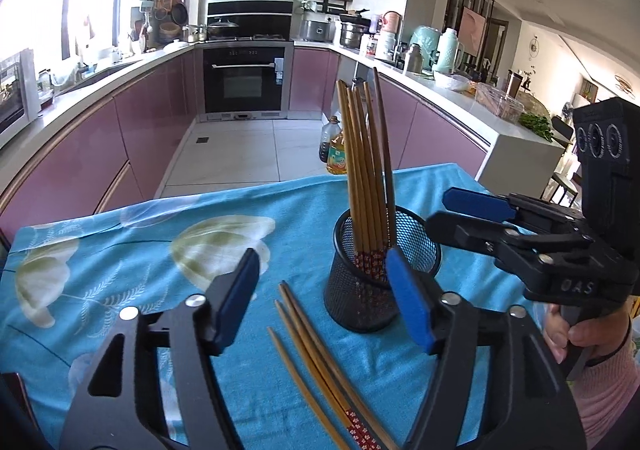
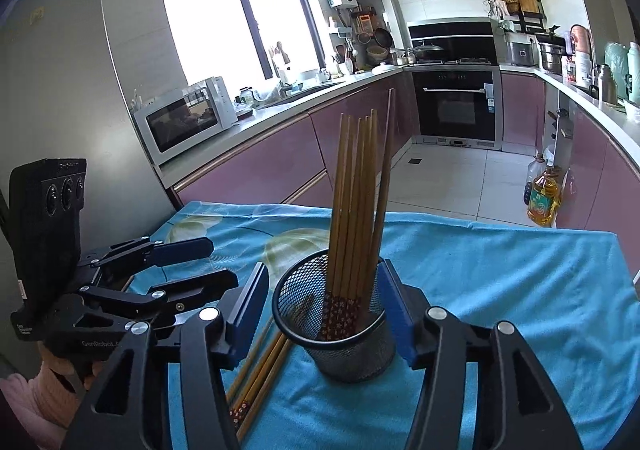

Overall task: Organize utensils
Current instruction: 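Withdraw both grippers from the cup toward the remaining chopsticks, then position both open grippers above the loose chopsticks, then close the right gripper on a chopstick while the left gripper grasps another, then lift the right gripper's chopstick upright over the mesh cup while the left lifts its own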

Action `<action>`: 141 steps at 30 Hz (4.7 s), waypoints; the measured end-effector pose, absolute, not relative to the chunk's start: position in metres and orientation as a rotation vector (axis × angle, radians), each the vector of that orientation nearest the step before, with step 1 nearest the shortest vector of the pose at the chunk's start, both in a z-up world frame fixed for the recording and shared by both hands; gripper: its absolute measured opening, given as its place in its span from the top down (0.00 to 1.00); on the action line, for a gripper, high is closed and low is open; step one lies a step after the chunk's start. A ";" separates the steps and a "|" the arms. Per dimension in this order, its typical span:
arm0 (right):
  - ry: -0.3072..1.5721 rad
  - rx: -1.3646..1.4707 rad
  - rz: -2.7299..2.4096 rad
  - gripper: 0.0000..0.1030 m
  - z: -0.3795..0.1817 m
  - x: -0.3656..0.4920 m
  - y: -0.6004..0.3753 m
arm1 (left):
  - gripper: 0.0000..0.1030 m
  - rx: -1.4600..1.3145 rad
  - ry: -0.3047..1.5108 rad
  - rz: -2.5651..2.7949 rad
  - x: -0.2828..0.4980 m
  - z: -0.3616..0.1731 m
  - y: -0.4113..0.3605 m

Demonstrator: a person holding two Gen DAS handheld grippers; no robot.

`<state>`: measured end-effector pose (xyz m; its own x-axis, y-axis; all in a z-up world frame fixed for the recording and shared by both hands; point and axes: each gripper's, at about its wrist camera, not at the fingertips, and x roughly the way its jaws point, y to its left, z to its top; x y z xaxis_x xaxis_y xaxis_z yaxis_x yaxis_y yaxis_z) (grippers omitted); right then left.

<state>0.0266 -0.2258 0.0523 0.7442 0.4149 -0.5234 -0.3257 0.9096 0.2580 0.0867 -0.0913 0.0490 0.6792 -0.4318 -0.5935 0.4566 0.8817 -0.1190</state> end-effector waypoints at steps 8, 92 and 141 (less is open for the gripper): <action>0.657 0.105 0.481 0.40 0.031 0.000 -0.199 | 0.25 0.029 0.669 -0.412 0.070 0.036 -0.055; 0.906 0.152 0.486 0.94 -0.049 0.008 -0.170 | 0.70 0.019 0.932 -0.402 0.057 -0.067 -0.042; 0.761 0.179 0.570 0.94 -0.013 -0.011 -0.179 | 0.93 -0.055 0.798 -0.526 0.032 -0.010 -0.049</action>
<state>-0.0109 -0.1794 -0.0131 0.5819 0.5481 -0.6008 -0.4221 0.8350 0.3530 0.0324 -0.0493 -0.0104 0.5773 -0.4692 -0.6682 0.4288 0.8707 -0.2410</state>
